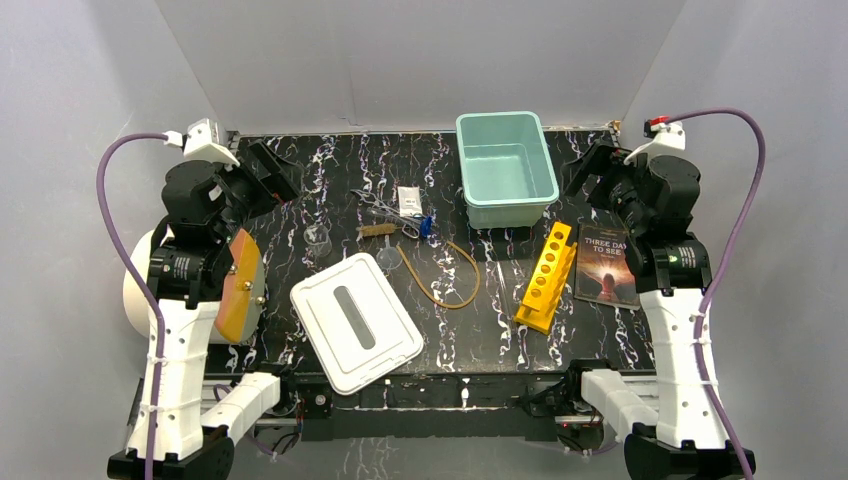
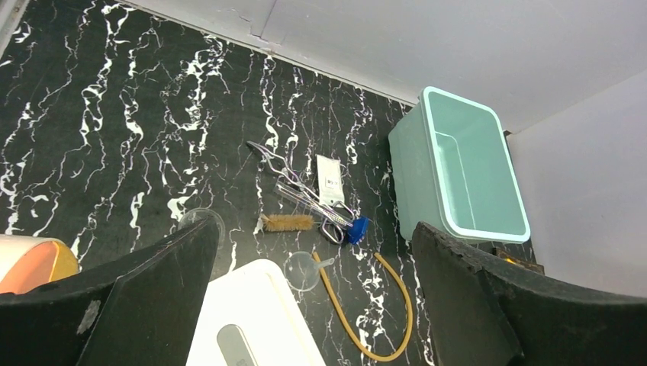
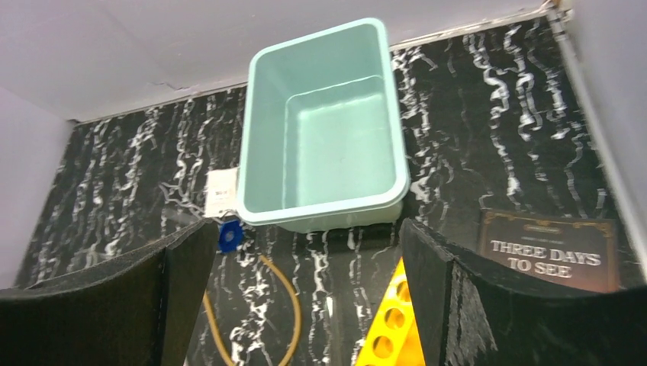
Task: Organize the chemistry lab equipment
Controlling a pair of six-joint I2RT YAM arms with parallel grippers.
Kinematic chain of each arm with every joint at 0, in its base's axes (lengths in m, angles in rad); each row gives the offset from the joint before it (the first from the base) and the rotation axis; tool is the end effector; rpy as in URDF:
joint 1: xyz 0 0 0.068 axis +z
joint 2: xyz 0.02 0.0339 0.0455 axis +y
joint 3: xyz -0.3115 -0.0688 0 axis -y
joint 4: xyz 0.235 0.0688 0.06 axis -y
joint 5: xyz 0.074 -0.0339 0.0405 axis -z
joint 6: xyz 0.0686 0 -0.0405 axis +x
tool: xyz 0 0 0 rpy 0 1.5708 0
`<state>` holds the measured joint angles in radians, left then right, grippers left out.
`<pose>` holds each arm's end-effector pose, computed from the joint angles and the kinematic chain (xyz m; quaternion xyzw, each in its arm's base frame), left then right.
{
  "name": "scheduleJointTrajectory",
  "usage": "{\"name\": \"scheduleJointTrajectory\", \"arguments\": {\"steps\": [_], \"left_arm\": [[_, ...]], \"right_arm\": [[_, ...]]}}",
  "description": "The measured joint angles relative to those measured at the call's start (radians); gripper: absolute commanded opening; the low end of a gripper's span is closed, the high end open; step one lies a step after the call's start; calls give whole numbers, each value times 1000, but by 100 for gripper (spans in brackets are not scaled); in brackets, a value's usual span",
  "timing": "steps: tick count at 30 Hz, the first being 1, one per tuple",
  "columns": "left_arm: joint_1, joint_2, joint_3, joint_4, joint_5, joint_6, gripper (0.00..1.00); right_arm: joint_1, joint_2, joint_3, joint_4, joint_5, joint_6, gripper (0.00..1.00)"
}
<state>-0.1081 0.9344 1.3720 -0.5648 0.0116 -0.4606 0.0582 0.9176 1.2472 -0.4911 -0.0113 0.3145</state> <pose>0.1627 -0.0185 0.4999 -0.1278 0.7397 -0.1895 0.6330 0.1740 0.0109 0.4708 0.0937 0.7560 0.1242 0.6357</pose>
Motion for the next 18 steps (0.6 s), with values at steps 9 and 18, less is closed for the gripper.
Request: {"name": "scheduleJointTrajectory", "arguments": {"steps": [9, 18], "left_arm": [[-1, 14, -51, 68, 37, -50, 98], [-3, 38, -180, 152, 153, -68, 98]], "right_arm": [[-5, 109, 5, -3, -198, 75, 97], [92, 219, -8, -103, -259, 56, 92]]}}
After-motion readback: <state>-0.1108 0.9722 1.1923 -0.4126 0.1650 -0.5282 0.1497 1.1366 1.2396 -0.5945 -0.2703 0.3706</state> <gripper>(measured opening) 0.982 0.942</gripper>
